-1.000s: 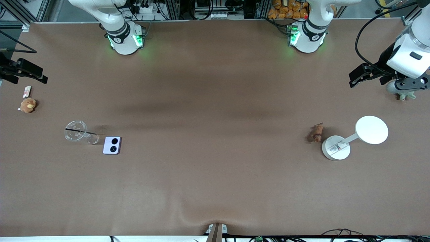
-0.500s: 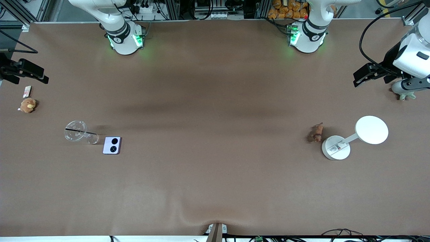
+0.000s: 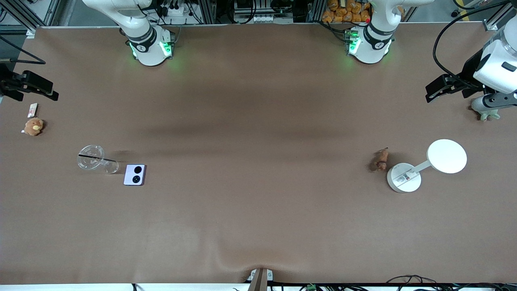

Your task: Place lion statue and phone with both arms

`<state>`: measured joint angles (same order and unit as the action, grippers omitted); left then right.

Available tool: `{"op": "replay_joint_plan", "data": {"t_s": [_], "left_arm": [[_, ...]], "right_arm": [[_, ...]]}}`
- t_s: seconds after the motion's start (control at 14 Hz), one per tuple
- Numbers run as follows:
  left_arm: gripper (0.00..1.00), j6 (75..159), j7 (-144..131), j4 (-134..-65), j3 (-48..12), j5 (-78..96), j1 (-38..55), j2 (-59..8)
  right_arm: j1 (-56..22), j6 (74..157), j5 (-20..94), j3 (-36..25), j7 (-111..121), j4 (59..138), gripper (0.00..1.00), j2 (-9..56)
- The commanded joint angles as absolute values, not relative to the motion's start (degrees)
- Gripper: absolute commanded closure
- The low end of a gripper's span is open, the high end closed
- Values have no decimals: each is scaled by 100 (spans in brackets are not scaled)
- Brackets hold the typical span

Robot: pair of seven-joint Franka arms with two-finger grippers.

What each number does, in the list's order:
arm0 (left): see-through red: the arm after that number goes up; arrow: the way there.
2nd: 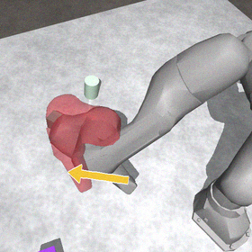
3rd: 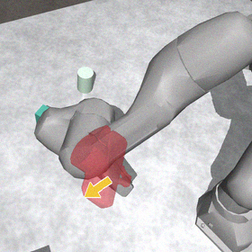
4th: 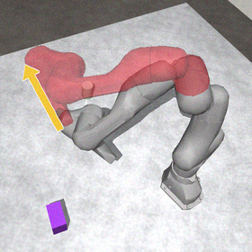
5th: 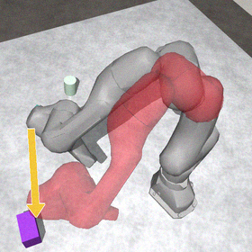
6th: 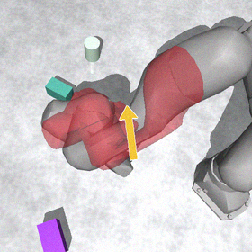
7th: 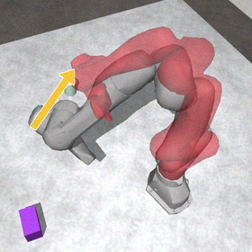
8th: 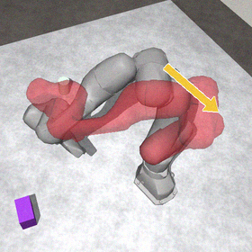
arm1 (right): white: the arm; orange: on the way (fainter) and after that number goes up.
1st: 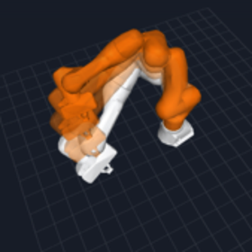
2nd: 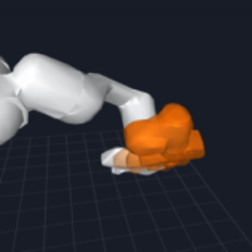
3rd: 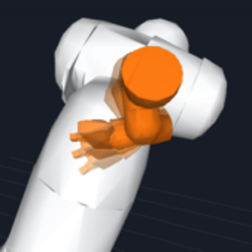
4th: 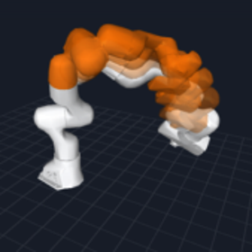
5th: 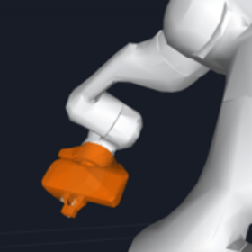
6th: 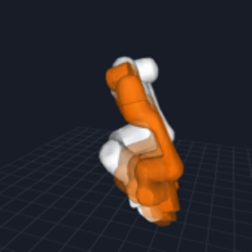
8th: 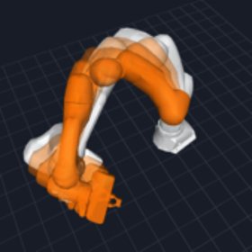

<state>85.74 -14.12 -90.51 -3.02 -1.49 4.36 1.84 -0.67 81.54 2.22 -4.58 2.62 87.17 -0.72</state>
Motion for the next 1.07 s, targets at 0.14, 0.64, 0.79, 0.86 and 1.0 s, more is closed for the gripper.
{"op": "replay_joint_plan", "data": {"t_s": [0.14, 0.64, 0.79, 0.86, 1.0], "left_arm": [[0, 8437, -1109, -9026, -369, -255, 404, 299], [0, 8569, -1090, -9009, -343, -264, 396, 299], [0, 8569, -1090, -9009, -343, -255, 396, 290], [0, 8569, -1090, -9009, -343, -246, 396, 290], [0, 8569, -1090, -9018, -343, -246, 396, 290]], "right_arm": [[-9, 8086, 220, -413, 281, 8561, 0, 9], [-9, 8086, 220, -413, 281, 8561, 0, 9], [-9, 8086, 220, -413, 281, 8561, 0, 9], [-9, 8086, 220, -413, 281, 8561, 0, 9], [-9, 8086, 220, -413, 281, 8561, 0, 9]]}}
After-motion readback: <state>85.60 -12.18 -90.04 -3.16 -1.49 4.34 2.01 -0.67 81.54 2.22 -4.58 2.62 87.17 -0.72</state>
